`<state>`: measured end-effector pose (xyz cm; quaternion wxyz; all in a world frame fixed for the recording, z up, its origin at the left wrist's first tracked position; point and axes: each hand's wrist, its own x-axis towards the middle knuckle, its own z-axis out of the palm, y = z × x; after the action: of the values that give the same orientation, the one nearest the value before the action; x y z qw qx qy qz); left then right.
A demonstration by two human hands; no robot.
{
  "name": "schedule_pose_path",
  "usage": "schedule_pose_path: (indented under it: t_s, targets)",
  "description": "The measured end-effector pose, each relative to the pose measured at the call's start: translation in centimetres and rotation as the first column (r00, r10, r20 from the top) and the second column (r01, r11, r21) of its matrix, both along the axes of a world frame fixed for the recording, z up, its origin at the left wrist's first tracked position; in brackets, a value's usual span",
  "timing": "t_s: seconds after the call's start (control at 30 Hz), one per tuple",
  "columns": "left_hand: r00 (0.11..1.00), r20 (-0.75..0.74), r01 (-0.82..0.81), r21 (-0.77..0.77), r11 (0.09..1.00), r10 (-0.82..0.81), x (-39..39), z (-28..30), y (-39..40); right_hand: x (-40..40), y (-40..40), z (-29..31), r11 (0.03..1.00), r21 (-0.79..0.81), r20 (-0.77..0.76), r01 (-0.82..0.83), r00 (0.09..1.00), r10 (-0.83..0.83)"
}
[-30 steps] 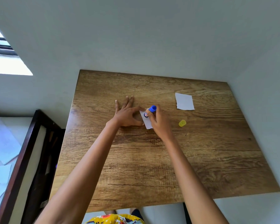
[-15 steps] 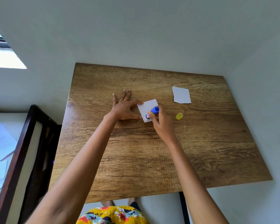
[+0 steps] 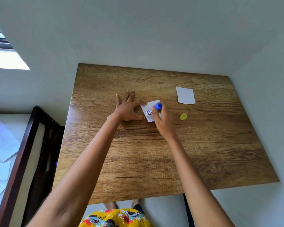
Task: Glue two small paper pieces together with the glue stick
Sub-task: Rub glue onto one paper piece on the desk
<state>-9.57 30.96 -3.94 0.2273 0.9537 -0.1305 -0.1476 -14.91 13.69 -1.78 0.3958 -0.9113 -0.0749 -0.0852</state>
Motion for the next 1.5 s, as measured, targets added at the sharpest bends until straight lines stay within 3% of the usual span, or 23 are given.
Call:
schedule_pose_path:
  t_s: [0.43, 0.9, 1.03, 1.1, 1.17, 1.23, 1.33, 1.5]
  targets:
    - [1.0, 0.002, 0.003, 0.008, 1.0, -0.003, -0.1, 0.2, 0.0, 1.0, 0.0, -0.5, 0.993, -0.108, -0.025, -0.056, 0.998, 0.054]
    - [1.0, -0.008, 0.001, 0.011, 1.0, -0.001, 0.0, 0.1, 0.0, -1.0, -1.0, -0.2, 0.999, -0.044, -0.037, -0.03, 0.999, 0.028]
    - [1.0, -0.011, 0.004, 0.003, 1.0, -0.004, 0.0, 0.1, 0.1, -1.4, -1.1, -0.3, 0.994, 0.109, -0.075, 0.025, 0.997, -0.017]
    - [1.0, -0.016, 0.001, -0.001, 1.0, -0.001, 0.0, 0.2, 0.1, -1.7, -1.2, -0.3, 0.941, 0.308, -0.086, 0.143, 0.989, -0.122]
    - [1.0, -0.021, 0.0, -0.009, 1.0, 0.0, -0.1, 0.3, 0.1, -1.9, -1.2, 0.2, 0.777, 0.569, -0.142, 0.268, 0.963, -0.228]
    - [1.0, -0.022, 0.002, -0.018, 1.0, -0.002, -0.2, 0.4, 0.1, -1.8, -1.4, 0.6, 0.601, 0.732, -0.198, 0.32, 0.945, -0.261]
    - [1.0, -0.025, 0.009, -0.027, 1.0, -0.01, -0.3, 0.5, 0.2, -1.2, -1.7, 1.0, 0.519, 0.795, -0.221, 0.313, 0.947, -0.232]
    - [1.0, -0.008, 0.016, -0.047, 0.999, -0.016, -0.4, 0.7, 0.3, 0.4, -1.3, 1.1, 0.515, 0.791, -0.305, 0.331, 0.942, -0.136]
